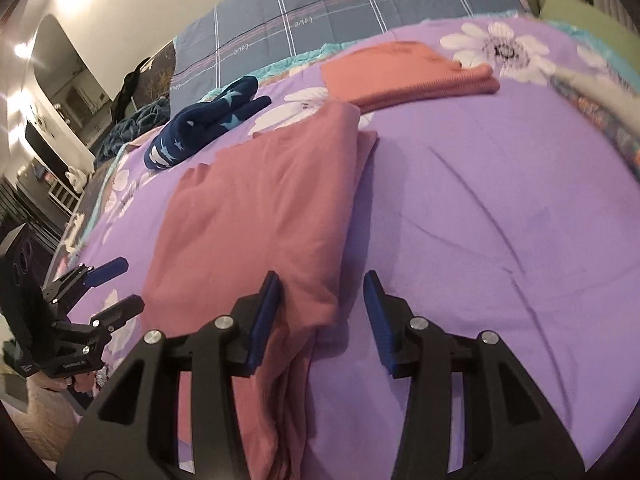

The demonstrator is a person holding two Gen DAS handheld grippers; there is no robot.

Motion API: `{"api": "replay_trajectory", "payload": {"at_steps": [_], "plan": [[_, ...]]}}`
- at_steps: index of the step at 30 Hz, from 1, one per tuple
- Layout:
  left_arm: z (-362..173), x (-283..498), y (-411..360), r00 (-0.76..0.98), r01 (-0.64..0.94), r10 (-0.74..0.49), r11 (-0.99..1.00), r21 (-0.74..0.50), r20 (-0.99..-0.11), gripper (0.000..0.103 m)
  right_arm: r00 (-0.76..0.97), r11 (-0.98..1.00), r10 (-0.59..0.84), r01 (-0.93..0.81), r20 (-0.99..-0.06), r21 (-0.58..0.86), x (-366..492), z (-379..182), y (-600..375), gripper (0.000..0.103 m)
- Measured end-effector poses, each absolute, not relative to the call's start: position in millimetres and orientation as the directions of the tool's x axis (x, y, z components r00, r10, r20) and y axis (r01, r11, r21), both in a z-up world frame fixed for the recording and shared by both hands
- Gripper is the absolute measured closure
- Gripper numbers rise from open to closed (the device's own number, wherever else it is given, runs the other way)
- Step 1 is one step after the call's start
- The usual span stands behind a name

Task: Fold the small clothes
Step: 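Grasp the folded shirt with both grippers and lift it off the bedspread, then carry the folded shirt with both grippers and lower it onto the clothes stack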

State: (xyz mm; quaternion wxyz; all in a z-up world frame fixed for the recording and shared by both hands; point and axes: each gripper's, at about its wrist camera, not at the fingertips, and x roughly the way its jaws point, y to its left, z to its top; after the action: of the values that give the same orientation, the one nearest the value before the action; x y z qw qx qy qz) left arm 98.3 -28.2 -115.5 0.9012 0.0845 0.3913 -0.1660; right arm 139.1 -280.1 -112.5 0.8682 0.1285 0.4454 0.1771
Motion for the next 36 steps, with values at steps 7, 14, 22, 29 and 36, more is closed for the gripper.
{"api": "replay_trajectory", "payload": {"at_steps": [7, 14, 22, 29, 36], "plan": [[-133, 127, -23, 0.578, 0.362, -0.289, 0.929, -0.078, -0.763, 0.025, 0.5, 0.88, 0.471, -0.216, -0.727, 0.422, 151, -115, -281, 0.056], [-150, 167, -6, 0.495, 0.338, -0.476, 0.876, -0.344, -0.727, 0.025, 0.451, 0.86, 0.511, -0.269, -0.732, 0.435, 173, -120, -267, 0.047], [-137, 196, -15, 0.514, 0.31, -0.47, 0.882, -0.356, -0.717, 0.08, 0.452, 0.854, 0.521, -0.261, -0.724, 0.451, 219, -117, -252, 0.084], [-34, 128, -53, 0.671, 0.455, -0.463, 0.874, -0.171, -0.579, 0.083, 0.701, 0.91, 0.408, -0.365, -0.585, 0.196, 135, -24, -233, 0.086], [77, 96, -137, 0.659, 0.627, -0.622, 0.765, -0.148, -0.422, 0.083, 0.899, 0.962, 0.264, -0.218, -0.348, 0.166, 58, 85, -325, 0.086]]}}
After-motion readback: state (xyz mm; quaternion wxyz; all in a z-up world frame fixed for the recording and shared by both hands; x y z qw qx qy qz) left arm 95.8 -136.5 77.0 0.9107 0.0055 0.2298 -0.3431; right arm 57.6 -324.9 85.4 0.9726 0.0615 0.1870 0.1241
